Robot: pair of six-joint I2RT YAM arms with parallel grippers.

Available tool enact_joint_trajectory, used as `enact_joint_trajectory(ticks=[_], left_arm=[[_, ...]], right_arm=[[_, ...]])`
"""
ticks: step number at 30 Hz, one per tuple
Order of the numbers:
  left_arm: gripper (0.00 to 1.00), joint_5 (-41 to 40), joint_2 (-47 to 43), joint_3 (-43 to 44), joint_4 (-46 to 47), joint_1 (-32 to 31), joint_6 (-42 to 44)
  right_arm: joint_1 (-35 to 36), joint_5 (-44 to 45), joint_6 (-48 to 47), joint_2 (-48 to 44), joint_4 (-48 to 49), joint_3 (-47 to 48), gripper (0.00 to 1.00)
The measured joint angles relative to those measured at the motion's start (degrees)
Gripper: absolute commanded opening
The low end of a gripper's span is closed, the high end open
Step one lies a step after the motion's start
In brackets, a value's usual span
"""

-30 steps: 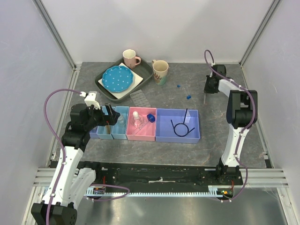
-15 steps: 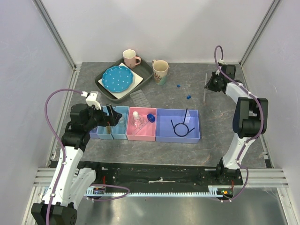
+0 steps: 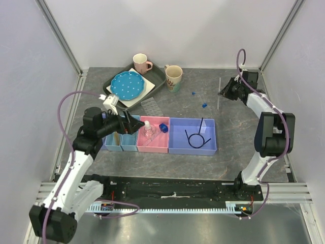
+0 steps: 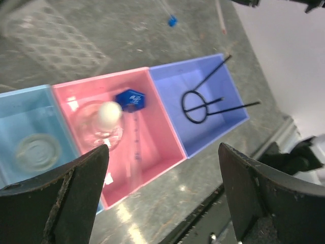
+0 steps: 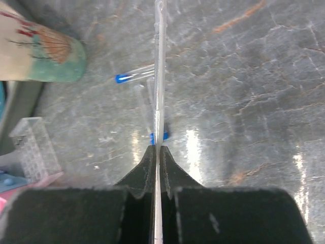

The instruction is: Organize the chemistry lab equipment

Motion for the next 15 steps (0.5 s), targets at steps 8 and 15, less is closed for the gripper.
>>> enact_joint_trajectory(ticks=[8, 15], left_arm=[[0.94, -4.8, 18.3, 10.7, 9.4, -18.0, -10.7], [0.84, -9.9, 39.1, 25.9, 13.9, -25.6, -19.8]], right_arm=[[0.0, -6.8, 5.9, -8.4, 2.5, -2.7, 0.05], [0.0, -12.6, 11.6, -12.3, 3.6, -4.8, 0.04]])
